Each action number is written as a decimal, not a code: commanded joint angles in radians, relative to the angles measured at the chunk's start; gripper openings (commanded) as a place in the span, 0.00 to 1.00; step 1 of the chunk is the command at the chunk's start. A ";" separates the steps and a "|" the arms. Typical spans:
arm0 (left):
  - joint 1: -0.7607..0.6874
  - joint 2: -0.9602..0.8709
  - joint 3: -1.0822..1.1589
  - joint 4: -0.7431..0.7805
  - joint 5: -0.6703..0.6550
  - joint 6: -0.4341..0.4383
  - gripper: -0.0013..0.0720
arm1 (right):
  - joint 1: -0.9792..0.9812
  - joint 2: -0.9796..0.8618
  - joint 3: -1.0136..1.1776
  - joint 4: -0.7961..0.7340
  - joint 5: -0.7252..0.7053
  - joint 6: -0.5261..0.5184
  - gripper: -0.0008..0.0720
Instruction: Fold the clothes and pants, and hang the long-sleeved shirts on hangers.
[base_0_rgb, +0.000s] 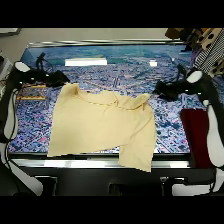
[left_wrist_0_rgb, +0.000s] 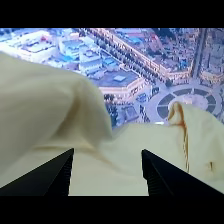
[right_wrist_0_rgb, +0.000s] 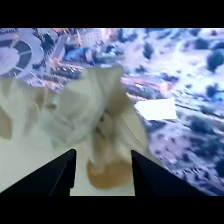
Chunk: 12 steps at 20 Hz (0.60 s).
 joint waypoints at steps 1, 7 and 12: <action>0.103 0.106 -0.068 -0.002 -0.146 0.018 0.70 | -0.172 0.089 -0.064 0.031 0.256 -0.240 0.58; 0.237 0.467 -0.645 -0.002 -0.081 0.045 0.70 | -0.295 0.285 -0.554 0.099 0.195 -0.344 0.59; 0.367 0.743 -0.988 -0.002 -0.051 0.055 0.70 | -0.295 0.299 -0.750 0.154 0.084 -0.422 0.66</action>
